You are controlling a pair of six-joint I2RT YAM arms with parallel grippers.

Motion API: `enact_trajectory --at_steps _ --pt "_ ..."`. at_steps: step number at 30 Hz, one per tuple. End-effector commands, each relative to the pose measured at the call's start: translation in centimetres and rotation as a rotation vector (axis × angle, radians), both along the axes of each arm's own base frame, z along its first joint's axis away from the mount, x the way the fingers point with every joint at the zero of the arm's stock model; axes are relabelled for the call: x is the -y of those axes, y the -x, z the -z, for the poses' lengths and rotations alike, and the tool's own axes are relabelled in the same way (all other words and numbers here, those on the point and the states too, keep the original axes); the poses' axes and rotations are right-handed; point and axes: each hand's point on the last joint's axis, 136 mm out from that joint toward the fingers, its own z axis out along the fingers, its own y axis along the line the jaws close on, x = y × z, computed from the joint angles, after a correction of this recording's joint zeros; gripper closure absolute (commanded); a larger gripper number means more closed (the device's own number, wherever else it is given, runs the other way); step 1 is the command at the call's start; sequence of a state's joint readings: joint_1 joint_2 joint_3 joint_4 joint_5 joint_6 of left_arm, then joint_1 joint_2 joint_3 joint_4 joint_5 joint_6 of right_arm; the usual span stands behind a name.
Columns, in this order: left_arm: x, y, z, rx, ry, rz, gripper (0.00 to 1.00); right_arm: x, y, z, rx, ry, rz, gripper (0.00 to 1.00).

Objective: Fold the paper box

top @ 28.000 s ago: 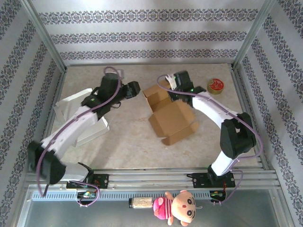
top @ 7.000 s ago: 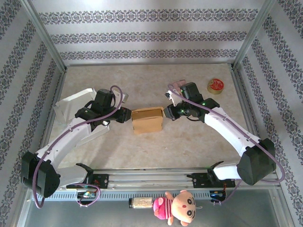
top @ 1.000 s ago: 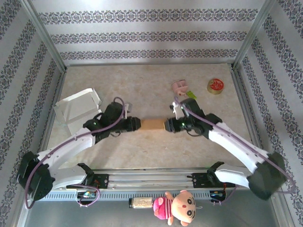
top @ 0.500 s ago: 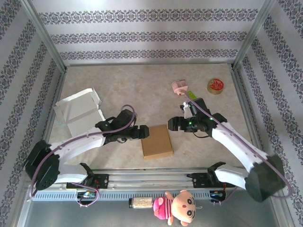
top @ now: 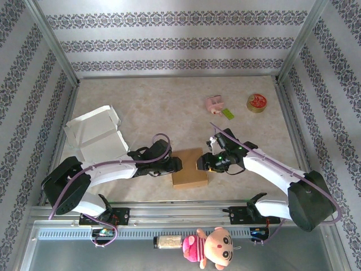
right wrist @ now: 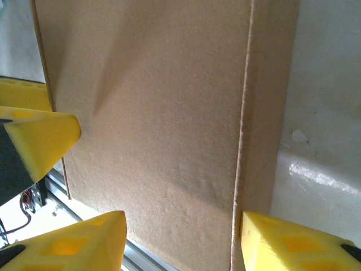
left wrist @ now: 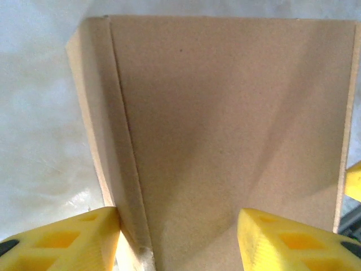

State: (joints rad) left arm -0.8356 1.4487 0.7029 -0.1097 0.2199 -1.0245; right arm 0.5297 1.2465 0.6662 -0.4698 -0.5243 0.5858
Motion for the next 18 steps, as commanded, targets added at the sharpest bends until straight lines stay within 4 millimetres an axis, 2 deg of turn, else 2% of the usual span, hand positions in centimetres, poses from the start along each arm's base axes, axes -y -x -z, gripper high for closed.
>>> enact_trajectory --at_steps 1,3,6,9,11,12,15,18 --pt "2.1 -3.7 -2.2 0.128 0.065 -0.011 0.44 -2.8 -4.3 -2.2 0.133 -0.132 0.053 0.45" --pt "1.5 -6.7 -2.5 0.173 0.058 -0.046 0.44 -3.1 -7.6 -2.7 0.206 -0.136 0.11 0.43" --pt "0.0 -13.0 -3.0 0.259 0.034 -0.124 0.45 -3.3 -13.6 -3.4 0.3 -0.111 0.195 0.43" --pt "-1.1 -19.8 -3.3 0.327 -0.033 -0.147 0.52 -4.1 -19.4 -3.1 0.352 -0.091 0.237 0.45" --pt "-1.2 -24.0 -3.2 0.348 -0.052 -0.155 0.54 -4.6 -23.0 -2.8 0.365 -0.08 0.248 0.45" --pt "-1.1 -25.7 -2.7 0.344 -0.051 -0.157 0.54 -4.8 -24.8 -2.7 0.374 -0.079 0.252 0.45" --pt "-0.2 -31.0 -2.7 0.369 -0.034 -0.161 0.54 -5.3 -29.6 -2.3 0.404 -0.062 0.258 0.46" --pt "0.3 -34.5 -1.9 0.393 -0.043 -0.166 0.53 -5.1 -33.7 -1.6 0.418 -0.054 0.275 0.45"
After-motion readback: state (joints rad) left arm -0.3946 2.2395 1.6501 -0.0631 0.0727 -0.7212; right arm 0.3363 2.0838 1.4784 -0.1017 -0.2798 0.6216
